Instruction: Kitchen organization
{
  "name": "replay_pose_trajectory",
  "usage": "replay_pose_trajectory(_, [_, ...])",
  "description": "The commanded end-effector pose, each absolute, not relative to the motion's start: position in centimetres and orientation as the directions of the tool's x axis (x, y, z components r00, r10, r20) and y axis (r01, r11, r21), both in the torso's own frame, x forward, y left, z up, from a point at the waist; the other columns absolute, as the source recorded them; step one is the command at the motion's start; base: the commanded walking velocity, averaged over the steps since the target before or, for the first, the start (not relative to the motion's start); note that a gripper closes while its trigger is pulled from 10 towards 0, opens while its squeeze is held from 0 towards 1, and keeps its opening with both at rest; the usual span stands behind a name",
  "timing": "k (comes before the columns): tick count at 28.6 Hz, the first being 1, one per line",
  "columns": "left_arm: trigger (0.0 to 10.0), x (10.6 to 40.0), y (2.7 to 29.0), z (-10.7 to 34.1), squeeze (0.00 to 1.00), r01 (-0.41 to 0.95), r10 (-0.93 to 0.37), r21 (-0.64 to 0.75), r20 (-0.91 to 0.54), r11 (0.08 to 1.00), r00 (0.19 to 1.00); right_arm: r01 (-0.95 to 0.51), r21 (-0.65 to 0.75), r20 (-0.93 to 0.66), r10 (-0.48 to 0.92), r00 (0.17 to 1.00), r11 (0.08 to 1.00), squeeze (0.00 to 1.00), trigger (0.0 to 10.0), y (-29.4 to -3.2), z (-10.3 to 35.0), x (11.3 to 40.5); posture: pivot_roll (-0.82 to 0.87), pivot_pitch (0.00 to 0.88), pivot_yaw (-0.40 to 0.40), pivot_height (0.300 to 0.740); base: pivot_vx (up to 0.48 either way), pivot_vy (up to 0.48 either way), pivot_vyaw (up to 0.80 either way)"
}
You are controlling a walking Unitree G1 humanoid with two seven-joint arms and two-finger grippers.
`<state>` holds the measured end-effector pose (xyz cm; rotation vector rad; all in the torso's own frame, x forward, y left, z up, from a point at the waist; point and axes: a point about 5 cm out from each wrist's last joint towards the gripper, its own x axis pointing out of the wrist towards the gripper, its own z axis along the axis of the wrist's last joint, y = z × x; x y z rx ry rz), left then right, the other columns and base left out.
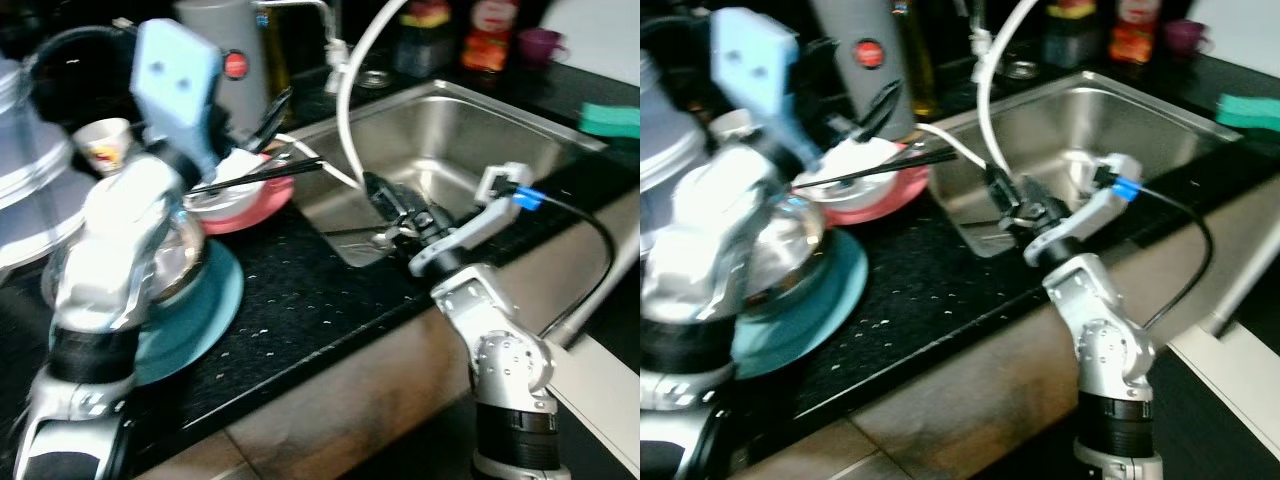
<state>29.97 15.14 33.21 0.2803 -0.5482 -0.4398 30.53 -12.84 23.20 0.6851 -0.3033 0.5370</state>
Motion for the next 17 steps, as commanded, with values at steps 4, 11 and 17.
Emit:
replay_pose_trajectory(4, [10.0,27.3,14.0,32.0,0.0,0.491,-0.622,0.4,0.336,0.774,0.707,-0.629,0.502,0.458,0.435,0.776,0.594,0.0,10.0,-12.0,23.1,30.5,0.1,0.0,0.081,0.74,0.0,0.0,0.78])
replay_pose_trajectory(11, [10.0,25.8,15.6,29.7,0.0,0.488,-0.609,0.437,0.192,0.755,0.77,-0.662,0.478,0.481,0.459,0.747,0.577,0.0,10.0,-12.1,23.4,30.7,0.11,0.0,0.064,0.74,0.0,0.0,0.78])
replay_pose_trajectory(17, [10.0,25.5,16.9,28.5,0.0,0.46,-0.573,0.532,0.058,0.711,0.818,-0.636,0.503,0.452,0.449,0.771,0.585,0.0,10.0,-12.0,22.2,31.2,0.13,0.0,0.065,0.74,0.0,0.0,0.78])
